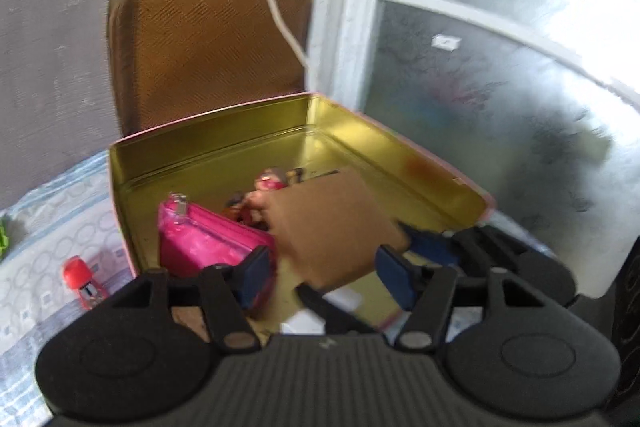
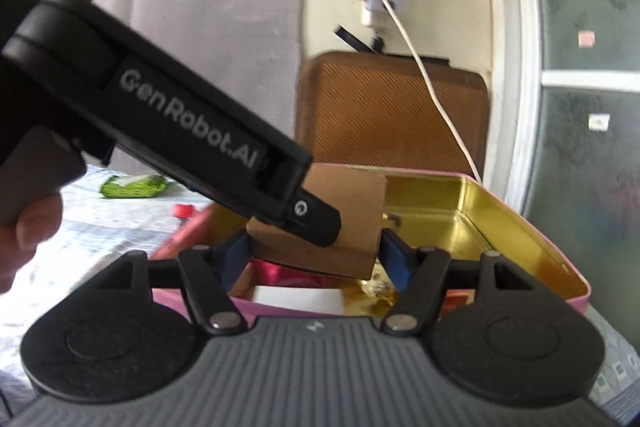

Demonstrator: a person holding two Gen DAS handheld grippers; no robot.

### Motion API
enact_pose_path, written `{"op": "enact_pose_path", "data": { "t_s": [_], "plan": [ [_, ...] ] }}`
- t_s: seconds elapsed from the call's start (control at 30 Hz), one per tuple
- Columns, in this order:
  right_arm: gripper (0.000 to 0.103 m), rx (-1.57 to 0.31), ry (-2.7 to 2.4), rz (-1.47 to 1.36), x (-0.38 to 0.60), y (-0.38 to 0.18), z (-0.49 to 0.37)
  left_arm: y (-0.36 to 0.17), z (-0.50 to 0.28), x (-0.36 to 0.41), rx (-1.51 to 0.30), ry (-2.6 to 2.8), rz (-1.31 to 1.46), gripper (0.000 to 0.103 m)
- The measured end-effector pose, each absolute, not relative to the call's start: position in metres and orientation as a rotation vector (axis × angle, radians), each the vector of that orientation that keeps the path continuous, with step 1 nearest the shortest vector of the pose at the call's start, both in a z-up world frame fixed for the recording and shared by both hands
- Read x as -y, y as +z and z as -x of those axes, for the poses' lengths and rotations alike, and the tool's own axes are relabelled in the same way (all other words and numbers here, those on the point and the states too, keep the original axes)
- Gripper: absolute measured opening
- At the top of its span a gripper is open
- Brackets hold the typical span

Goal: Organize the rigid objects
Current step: 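Open the right tool to drop the box into the tin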

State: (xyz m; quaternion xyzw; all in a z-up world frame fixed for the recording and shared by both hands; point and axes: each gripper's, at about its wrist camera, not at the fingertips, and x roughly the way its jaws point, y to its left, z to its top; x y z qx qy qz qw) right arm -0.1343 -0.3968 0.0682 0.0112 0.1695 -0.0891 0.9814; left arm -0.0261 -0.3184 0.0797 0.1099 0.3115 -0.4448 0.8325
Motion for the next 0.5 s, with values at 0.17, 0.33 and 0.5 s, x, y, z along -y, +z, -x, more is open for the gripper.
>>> {"op": "enact_pose_path", "data": {
  "t_s": [0.17, 0.33, 0.5],
  "plan": [
    [0.073, -0.391, -0.275, -0.099, 0.414, 0.055, 0.122, 0.071, 0.022, 0.313, -0.677, -0.868, -0.219, 0.076],
    [0.073, -0.343, -0.267, -0.079, 0.399, 0.057, 0.143, 0.075, 0.026, 0.297, -0.649, -0.774, -0.212, 0.077],
    [0.073, -0.305, -0.266, -0.125, 0.391, 0.063, 0.164, 0.080, 0.033, 0.271, -0.618, -0.684, -0.196, 0.077]
  ]
}}
